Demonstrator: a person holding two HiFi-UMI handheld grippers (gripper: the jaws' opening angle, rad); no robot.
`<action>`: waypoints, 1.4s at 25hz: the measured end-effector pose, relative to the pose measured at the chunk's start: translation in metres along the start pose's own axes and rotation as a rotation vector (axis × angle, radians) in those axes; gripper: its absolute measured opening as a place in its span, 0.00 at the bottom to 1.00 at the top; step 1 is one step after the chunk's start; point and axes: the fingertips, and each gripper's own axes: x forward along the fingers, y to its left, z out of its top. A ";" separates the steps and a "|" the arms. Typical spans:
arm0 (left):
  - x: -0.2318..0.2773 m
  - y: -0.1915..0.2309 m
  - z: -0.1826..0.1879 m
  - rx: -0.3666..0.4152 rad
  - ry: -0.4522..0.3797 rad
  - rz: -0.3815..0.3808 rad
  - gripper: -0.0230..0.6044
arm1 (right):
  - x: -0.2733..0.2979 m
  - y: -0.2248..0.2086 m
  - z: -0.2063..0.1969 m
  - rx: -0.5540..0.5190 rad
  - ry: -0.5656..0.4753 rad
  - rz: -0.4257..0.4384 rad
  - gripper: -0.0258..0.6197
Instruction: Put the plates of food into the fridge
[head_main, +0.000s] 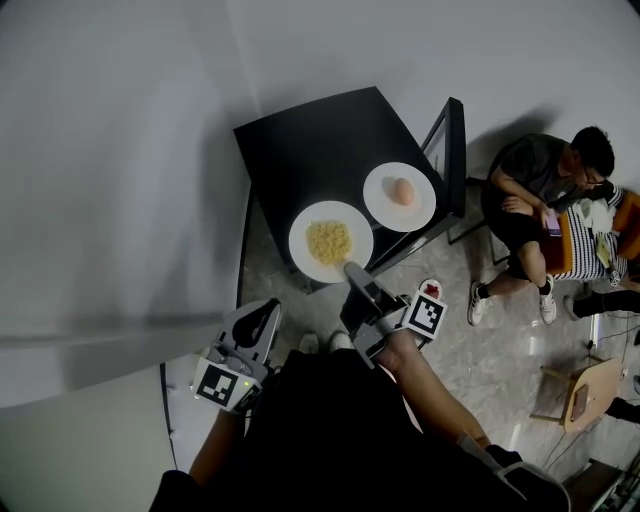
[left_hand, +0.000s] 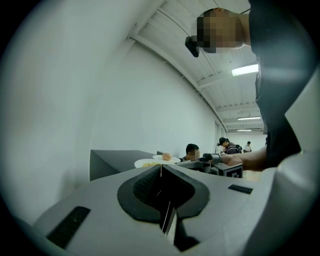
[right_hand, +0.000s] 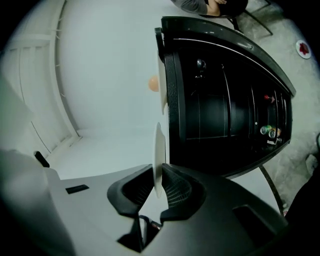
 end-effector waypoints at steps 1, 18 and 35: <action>-0.003 -0.006 0.002 0.002 -0.002 -0.002 0.08 | -0.010 0.005 -0.004 -0.006 0.010 0.005 0.14; -0.019 -0.020 -0.021 -0.001 0.031 -0.018 0.08 | -0.096 -0.018 -0.027 -0.050 0.050 -0.021 0.12; -0.023 -0.022 -0.030 0.022 0.067 0.003 0.08 | -0.069 -0.135 0.010 -0.077 0.026 -0.191 0.11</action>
